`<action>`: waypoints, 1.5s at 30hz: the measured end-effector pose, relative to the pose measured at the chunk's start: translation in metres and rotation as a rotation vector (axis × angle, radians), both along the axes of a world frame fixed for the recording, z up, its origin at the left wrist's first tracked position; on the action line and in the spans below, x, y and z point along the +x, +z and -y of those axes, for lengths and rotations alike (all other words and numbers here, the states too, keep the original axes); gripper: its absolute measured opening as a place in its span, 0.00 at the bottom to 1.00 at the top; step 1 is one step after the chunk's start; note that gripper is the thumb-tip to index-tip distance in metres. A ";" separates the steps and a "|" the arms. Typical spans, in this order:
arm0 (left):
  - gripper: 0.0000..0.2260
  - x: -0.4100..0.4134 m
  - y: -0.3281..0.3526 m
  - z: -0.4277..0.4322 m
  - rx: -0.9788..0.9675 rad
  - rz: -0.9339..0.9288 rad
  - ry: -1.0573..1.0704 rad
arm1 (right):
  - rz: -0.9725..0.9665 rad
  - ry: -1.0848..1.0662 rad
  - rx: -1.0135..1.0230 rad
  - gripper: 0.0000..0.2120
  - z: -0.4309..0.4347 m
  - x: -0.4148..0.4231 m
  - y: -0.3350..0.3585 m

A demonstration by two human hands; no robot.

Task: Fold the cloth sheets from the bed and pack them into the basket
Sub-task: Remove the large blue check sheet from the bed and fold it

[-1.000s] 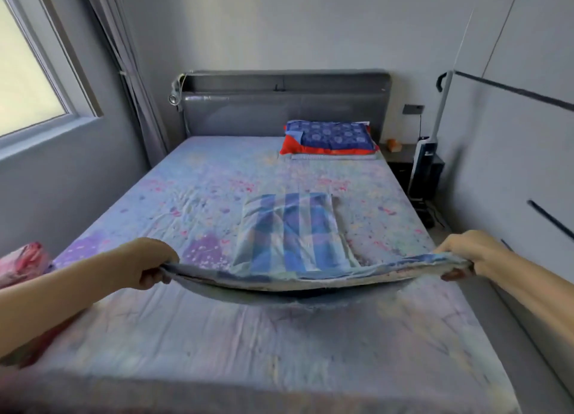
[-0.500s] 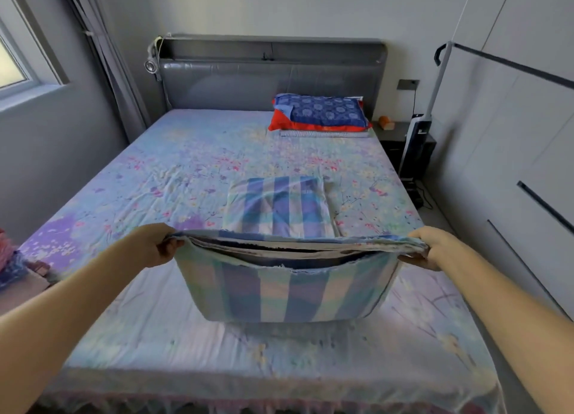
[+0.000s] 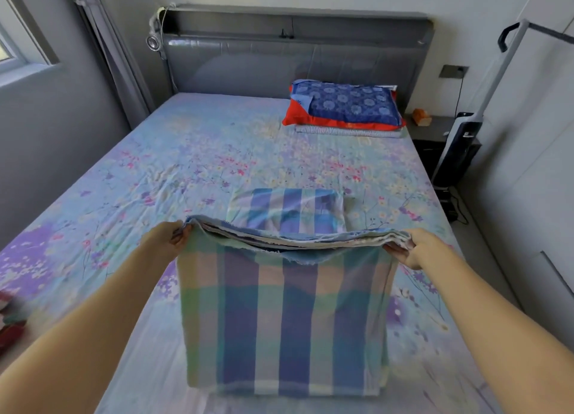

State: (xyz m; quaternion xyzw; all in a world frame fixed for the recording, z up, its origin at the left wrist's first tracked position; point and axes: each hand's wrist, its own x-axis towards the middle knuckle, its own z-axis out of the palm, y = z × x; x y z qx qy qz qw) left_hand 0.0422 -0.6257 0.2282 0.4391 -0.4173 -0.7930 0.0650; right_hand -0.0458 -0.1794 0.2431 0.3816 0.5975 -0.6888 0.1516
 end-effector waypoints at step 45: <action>0.25 -0.469 -0.397 0.018 -1.958 -0.109 -1.180 | -1.086 1.064 1.564 0.20 0.185 -0.444 -0.405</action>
